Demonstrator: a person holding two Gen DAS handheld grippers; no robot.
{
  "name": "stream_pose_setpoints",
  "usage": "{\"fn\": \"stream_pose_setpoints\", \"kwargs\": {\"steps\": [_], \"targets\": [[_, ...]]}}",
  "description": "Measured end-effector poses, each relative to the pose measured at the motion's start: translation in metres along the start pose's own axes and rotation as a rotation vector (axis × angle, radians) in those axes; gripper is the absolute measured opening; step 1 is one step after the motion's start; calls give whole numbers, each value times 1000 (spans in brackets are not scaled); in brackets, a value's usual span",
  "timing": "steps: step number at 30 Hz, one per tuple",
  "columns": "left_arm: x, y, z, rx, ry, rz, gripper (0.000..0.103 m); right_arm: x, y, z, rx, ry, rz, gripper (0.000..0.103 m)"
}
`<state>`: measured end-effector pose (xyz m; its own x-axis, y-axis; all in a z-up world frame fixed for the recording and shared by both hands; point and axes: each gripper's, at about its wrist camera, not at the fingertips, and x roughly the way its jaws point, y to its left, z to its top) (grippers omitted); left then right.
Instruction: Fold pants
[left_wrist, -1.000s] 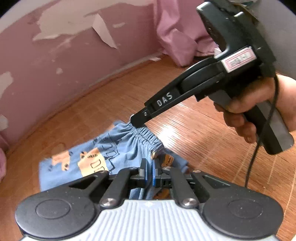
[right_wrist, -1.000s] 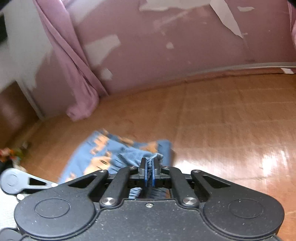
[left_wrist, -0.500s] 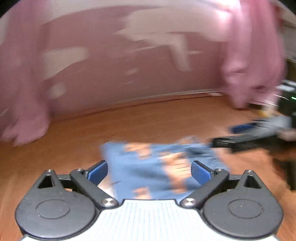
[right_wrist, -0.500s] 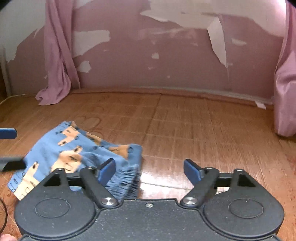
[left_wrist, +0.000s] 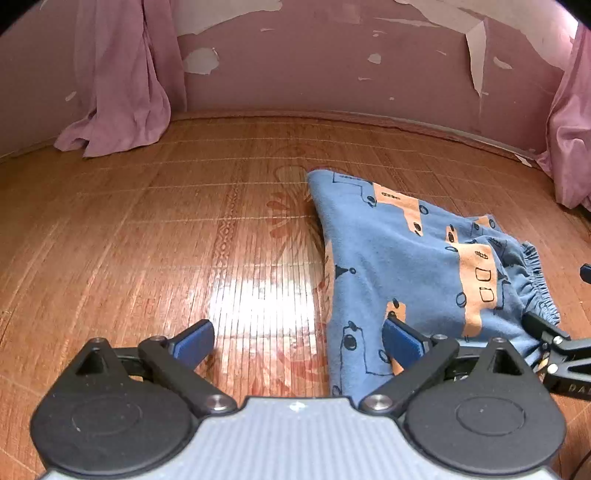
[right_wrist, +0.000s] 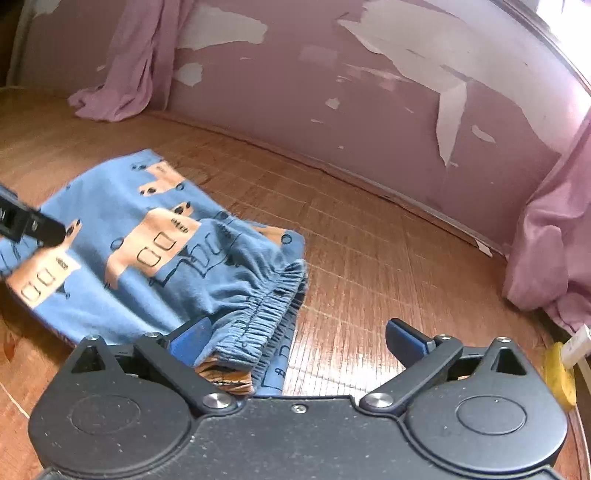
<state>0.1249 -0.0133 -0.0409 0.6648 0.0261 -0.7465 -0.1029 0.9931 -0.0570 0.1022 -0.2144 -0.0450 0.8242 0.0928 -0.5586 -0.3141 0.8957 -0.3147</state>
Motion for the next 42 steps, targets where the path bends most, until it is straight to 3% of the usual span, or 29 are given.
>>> {"fn": "stream_pose_setpoints", "kwargs": {"steps": [9,17,20,25,26,27,30,33,34,37,41,42], "targets": [[-10,-2,9,17,-1,20,102,-18,2,15,-43,-171,-83,102],[-1,-10,39,57,-61,52,103,15,15,39,-84,-203,-7,102],[13,-14,44,86,-43,51,102,27,16,35,-112,-161,-45,102],[17,1,34,-19,3,-54,102,24,-28,27,119,-100,144,101],[18,3,32,-27,11,-69,99,28,-34,26,161,-84,197,92],[18,3,30,-22,11,-84,89,31,-38,24,198,-73,229,77],[16,-4,28,42,6,-122,69,38,-40,20,263,-23,282,51],[19,-11,32,83,33,-172,48,40,-40,18,307,-6,303,50],[21,-13,34,82,52,-180,46,41,-42,18,330,0,311,49],[29,-10,40,51,97,-192,49,46,-50,14,419,27,337,48],[29,-11,42,42,106,-190,52,45,-48,13,423,35,327,50],[30,-11,41,45,105,-188,48,45,-48,13,428,38,327,48]]}}
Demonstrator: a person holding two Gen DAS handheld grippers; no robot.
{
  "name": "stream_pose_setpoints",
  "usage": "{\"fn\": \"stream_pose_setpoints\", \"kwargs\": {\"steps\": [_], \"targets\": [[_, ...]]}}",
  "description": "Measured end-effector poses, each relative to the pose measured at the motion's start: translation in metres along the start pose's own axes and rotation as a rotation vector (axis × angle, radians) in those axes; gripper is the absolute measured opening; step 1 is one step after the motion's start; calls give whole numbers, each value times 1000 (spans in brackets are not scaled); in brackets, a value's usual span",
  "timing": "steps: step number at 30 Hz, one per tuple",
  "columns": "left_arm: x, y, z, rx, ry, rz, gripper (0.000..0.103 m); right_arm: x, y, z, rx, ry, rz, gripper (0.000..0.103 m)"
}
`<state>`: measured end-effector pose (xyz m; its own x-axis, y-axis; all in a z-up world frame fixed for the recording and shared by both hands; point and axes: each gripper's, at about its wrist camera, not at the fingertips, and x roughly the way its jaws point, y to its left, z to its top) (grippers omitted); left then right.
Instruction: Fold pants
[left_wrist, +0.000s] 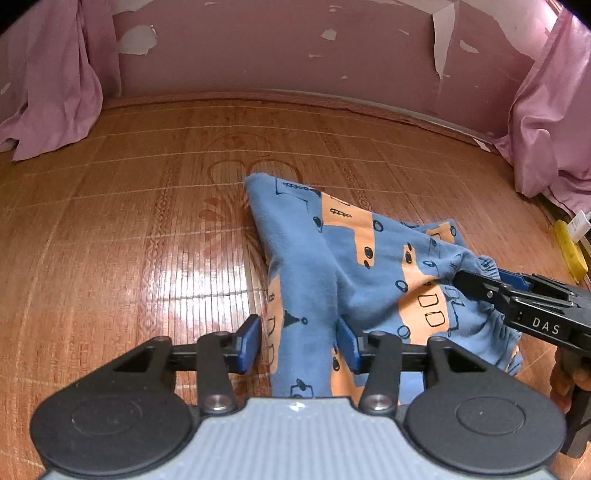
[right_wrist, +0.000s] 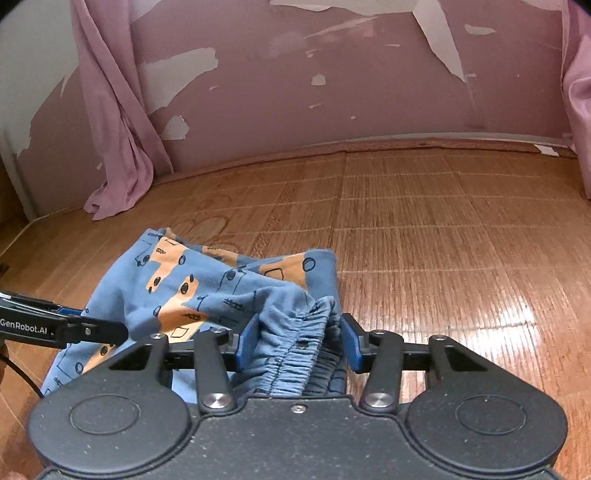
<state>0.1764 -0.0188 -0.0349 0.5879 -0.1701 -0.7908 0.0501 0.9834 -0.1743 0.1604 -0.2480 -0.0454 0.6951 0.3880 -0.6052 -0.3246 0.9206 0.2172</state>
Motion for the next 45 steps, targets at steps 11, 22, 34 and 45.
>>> {"fn": "stream_pose_setpoints", "kwargs": {"steps": [11,22,34,45], "targets": [[4,-5,30,62,-81,5,17,10,22,44,-130,-86,-17,20],[35,19,58,24,-109,1,21,58,17,63,-154,-34,-59,23],[-19,15,35,-3,-197,53,90,-13,41,41,-179,-167,-111,78],[-81,-9,-25,79,-279,116,103,-99,76,-6,-50,-233,-143,102]]}}
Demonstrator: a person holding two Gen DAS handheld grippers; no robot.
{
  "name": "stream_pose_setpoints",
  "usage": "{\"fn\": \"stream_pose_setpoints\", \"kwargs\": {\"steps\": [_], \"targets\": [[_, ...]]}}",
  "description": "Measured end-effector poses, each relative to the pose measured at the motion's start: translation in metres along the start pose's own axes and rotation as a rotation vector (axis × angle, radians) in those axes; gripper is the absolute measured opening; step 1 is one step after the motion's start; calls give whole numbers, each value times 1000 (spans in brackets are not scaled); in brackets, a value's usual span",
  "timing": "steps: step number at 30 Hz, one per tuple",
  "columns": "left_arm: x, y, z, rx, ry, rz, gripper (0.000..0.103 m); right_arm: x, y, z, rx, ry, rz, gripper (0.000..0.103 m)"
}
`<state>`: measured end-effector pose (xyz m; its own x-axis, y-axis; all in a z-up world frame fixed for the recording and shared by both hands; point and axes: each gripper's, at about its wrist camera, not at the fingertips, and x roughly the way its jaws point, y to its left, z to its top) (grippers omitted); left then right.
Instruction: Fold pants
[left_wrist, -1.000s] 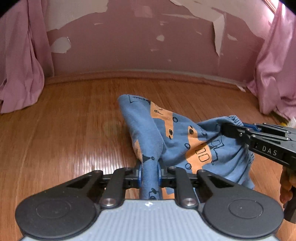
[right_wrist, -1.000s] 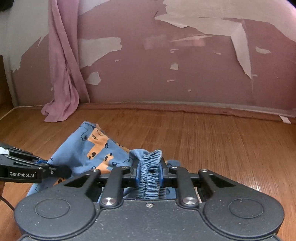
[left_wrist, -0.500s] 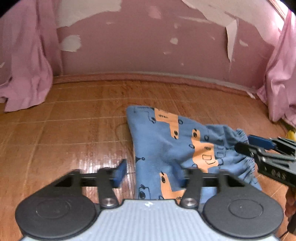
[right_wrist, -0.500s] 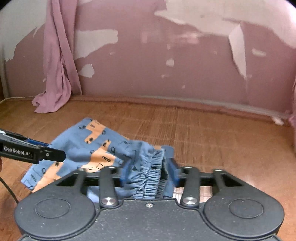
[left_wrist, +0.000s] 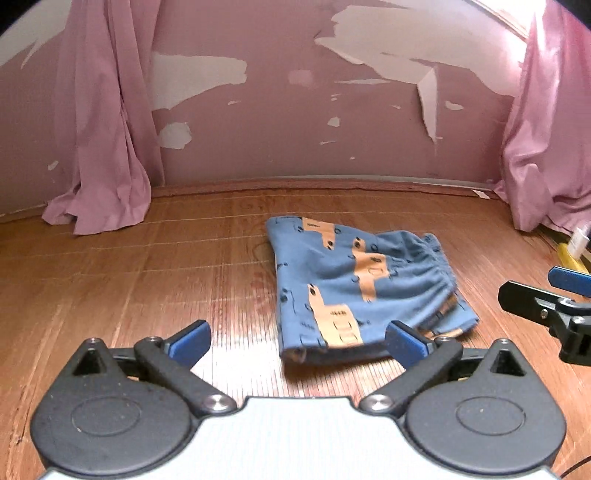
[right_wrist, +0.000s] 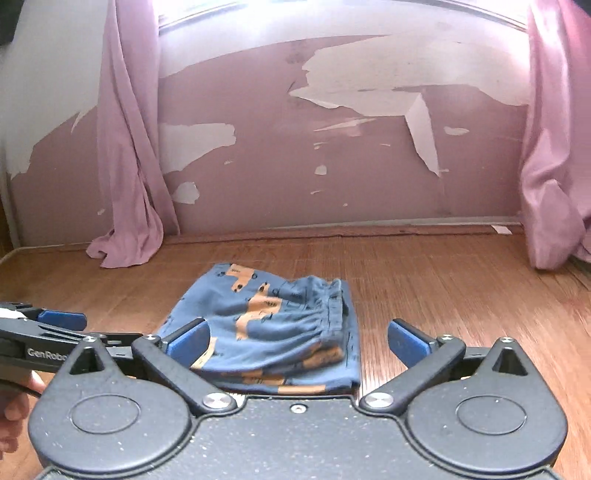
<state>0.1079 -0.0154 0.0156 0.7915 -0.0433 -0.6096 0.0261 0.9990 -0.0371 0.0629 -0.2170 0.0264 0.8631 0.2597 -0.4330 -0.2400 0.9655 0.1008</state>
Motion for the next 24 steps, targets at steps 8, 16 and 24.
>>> {"fn": "stream_pose_setpoints", "kwargs": {"steps": [8,16,24], "targets": [[-25,-3,-21,38,-55,-49,103,-38,7,-26,-25,-18,-30,102],[-29,-1,-30,38,-53,-41,103,-37,9,-30,-43,-9,-30,102],[-27,6,-30,11,-44,-35,103,-33,10,-35,-52,10,-29,102]]}}
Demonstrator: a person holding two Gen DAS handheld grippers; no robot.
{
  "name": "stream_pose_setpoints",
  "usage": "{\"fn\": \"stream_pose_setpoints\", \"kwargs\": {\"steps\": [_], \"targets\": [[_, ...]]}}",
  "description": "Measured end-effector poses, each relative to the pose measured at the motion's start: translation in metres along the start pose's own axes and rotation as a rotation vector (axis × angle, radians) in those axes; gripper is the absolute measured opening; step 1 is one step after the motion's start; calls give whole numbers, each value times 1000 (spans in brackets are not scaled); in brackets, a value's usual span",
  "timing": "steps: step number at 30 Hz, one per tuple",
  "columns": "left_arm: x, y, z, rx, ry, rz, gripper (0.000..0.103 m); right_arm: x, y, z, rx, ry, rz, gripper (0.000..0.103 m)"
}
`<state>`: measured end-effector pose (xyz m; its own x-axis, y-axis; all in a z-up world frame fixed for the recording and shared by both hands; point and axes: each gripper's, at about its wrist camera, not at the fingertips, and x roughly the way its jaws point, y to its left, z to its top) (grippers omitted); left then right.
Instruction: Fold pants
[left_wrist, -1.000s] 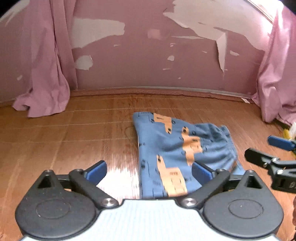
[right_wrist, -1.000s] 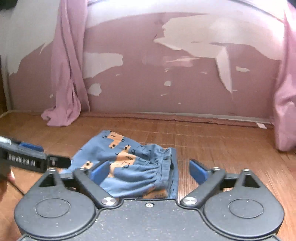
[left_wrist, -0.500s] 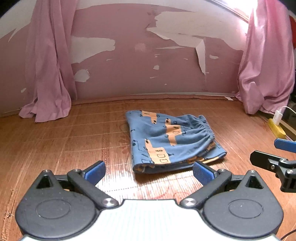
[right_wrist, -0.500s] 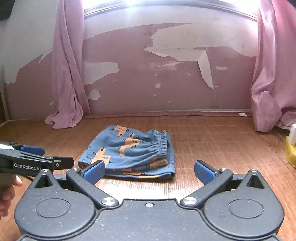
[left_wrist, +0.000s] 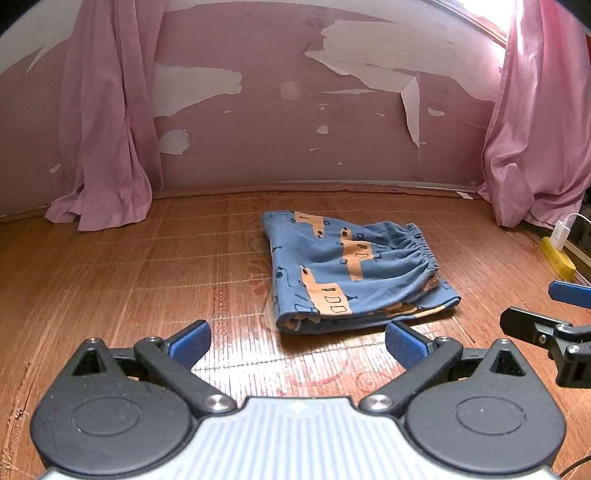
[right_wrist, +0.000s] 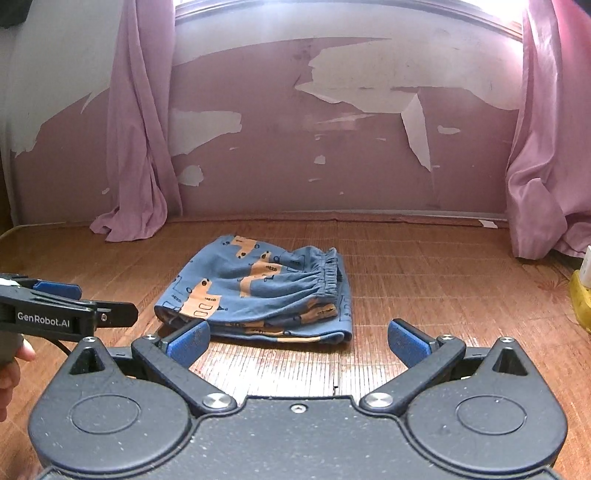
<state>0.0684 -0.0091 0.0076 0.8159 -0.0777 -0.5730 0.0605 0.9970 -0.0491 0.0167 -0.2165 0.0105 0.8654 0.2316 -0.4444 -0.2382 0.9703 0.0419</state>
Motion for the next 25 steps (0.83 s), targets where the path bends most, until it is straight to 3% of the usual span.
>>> {"fn": "stream_pose_setpoints", "kwargs": {"steps": [10,19,25], "targets": [[1,-1,0,-4,24,7,103,1,2,-1,-9,10,9,102],[5,3,0,-54,68,-57,102,2,3,-2,-18,15,17,102],[6,6,0,-71,78,-42,102,3,4,-2,-25,17,18,102]]}}
